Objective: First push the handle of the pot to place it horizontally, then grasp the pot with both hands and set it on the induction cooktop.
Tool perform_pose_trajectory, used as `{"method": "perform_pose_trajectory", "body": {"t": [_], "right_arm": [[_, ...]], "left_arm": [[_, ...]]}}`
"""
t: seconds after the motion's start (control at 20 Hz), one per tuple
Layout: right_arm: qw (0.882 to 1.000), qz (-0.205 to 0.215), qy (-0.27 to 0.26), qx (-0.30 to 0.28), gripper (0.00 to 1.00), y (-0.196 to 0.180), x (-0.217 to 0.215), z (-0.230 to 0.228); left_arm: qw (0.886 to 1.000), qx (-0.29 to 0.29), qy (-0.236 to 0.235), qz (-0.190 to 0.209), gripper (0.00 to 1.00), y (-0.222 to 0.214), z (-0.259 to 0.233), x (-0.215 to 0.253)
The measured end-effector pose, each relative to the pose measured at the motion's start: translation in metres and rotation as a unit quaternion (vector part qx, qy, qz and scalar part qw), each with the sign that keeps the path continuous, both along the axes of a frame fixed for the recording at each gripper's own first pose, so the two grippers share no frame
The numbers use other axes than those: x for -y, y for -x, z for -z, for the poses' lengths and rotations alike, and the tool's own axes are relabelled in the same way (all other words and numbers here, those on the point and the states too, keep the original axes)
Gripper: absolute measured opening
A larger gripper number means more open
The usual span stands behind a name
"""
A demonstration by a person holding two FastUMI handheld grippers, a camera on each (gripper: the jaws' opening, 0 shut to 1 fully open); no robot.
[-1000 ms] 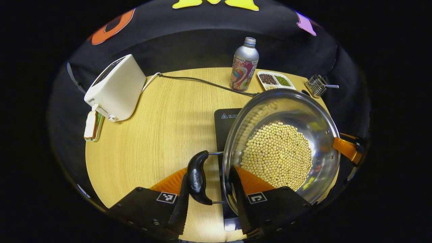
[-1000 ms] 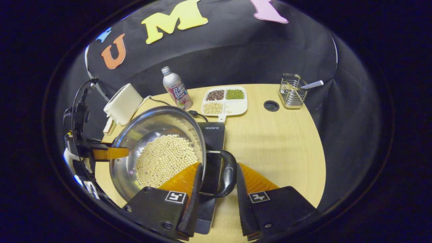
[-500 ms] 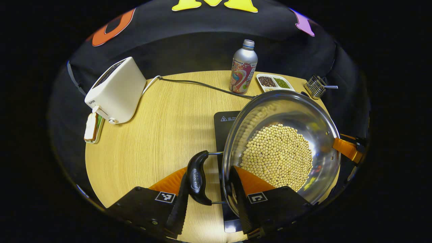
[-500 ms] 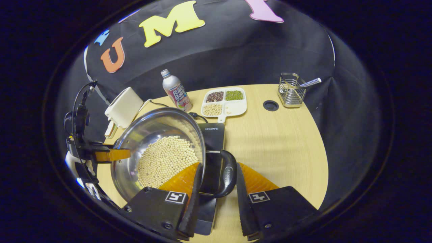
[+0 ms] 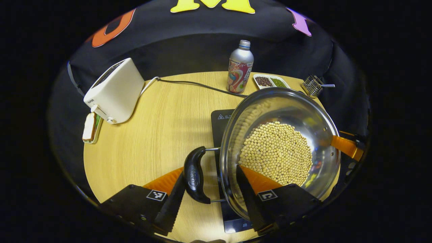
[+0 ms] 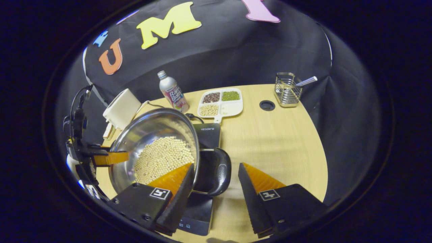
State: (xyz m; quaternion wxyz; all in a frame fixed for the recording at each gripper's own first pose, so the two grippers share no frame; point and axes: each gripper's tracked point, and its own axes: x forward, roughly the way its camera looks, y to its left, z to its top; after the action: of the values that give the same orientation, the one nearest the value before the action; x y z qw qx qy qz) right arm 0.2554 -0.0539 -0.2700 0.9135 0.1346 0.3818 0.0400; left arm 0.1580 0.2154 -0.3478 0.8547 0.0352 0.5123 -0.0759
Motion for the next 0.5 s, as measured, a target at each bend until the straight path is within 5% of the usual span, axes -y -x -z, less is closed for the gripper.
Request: {"method": "perform_pose_trajectory", "body": {"t": [0.1, 0.5], "right_arm": [[0.999, 0.000, 0.015, 0.031, 0.85, 0.005, 0.004, -0.013], [0.995, -0.020, 0.066, 0.073, 0.89, 0.055, -0.005, -0.026]], "left_arm": [[0.999, 0.042, -0.016, -0.010, 0.99, 0.002, -0.008, -0.013], [0.991, 0.127, 0.008, -0.039, 0.98, 0.042, -0.045, -0.017]]}}
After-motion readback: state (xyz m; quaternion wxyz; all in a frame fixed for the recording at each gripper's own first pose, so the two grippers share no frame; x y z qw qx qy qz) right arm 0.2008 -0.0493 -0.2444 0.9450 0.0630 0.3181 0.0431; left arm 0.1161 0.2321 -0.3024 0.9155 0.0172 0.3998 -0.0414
